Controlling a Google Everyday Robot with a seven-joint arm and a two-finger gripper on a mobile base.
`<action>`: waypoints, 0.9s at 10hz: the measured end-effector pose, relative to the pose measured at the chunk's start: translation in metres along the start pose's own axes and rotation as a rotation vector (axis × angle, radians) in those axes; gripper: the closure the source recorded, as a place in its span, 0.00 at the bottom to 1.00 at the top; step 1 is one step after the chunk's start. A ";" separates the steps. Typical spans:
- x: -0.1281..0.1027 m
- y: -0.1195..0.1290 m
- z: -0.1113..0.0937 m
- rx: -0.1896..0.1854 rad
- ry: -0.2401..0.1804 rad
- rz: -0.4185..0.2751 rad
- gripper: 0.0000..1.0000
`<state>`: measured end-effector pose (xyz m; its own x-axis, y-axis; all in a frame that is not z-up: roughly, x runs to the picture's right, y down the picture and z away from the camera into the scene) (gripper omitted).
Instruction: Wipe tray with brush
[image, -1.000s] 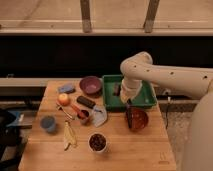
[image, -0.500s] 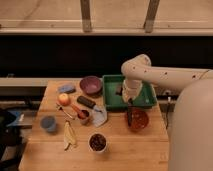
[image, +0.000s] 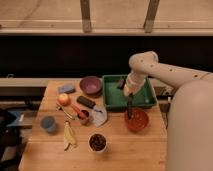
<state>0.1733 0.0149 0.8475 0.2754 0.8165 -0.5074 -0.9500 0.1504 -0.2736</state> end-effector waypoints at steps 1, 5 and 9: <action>-0.009 -0.001 -0.001 -0.049 -0.007 0.001 1.00; -0.031 -0.013 -0.017 -0.138 -0.029 -0.001 1.00; -0.027 -0.004 -0.018 -0.151 -0.039 -0.030 1.00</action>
<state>0.1722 -0.0179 0.8482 0.2943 0.8346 -0.4657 -0.9078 0.0918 -0.4092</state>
